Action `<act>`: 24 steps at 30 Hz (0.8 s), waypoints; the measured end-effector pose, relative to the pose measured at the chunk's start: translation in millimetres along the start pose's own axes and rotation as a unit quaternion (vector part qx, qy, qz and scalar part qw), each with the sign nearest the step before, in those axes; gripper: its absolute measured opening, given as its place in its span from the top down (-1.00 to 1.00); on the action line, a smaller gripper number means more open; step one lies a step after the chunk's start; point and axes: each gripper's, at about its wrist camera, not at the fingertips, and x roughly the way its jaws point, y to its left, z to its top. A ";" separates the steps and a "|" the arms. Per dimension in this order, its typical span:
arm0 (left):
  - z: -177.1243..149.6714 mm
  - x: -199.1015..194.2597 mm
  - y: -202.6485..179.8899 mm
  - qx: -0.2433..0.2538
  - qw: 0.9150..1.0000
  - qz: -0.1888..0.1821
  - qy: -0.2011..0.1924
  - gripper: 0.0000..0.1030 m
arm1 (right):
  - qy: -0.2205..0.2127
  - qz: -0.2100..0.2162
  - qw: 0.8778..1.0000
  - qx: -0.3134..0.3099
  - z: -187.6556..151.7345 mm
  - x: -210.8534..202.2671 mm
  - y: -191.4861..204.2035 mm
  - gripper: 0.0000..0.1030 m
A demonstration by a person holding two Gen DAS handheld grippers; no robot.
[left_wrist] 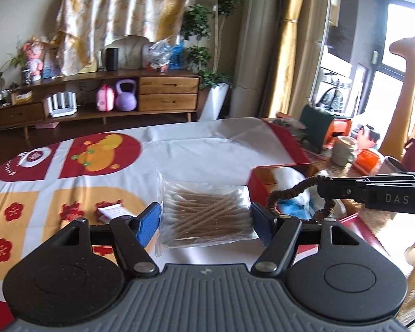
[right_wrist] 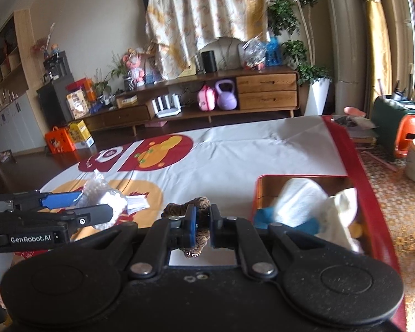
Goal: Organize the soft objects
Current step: 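Carry the bracelet and cotton swab bag over the red tin with both tools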
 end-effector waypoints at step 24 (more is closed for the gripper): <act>18.0 75.9 -152.0 0.103 0.991 -0.078 0.030 -0.37 | -0.038 -0.080 0.994 0.065 -2.3 -28.0 -131.4 0.83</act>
